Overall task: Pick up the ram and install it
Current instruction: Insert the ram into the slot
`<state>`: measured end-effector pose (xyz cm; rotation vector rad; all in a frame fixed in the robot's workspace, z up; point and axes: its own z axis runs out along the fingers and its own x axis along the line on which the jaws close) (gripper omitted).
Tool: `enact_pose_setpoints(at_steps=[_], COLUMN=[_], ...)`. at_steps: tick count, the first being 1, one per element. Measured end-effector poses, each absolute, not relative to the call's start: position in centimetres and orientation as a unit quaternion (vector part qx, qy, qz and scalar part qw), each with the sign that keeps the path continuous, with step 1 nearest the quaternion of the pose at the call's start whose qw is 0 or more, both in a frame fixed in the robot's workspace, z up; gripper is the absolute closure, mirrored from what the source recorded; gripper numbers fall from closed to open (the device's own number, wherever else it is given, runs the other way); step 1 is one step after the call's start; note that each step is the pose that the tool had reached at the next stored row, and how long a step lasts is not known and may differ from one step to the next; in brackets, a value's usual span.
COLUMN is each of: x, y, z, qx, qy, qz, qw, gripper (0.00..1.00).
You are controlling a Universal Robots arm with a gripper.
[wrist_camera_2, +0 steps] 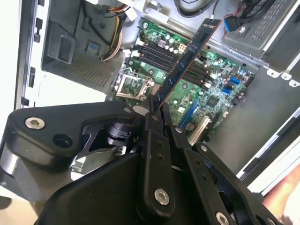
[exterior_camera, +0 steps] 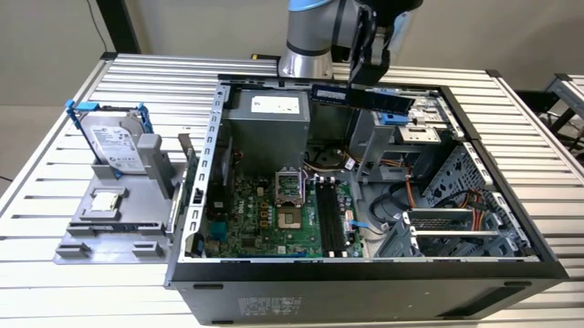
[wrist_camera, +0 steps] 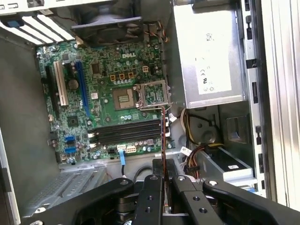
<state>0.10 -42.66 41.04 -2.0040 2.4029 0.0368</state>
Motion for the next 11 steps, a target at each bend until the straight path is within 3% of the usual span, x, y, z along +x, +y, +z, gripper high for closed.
enact_pose_setpoints(at_steps=[11], x=[0.1], y=[-42.66], z=[41.04], qx=[-0.587], qy=[0.81], qz=[0.011], qw=[0.007], gripper=[1.0])
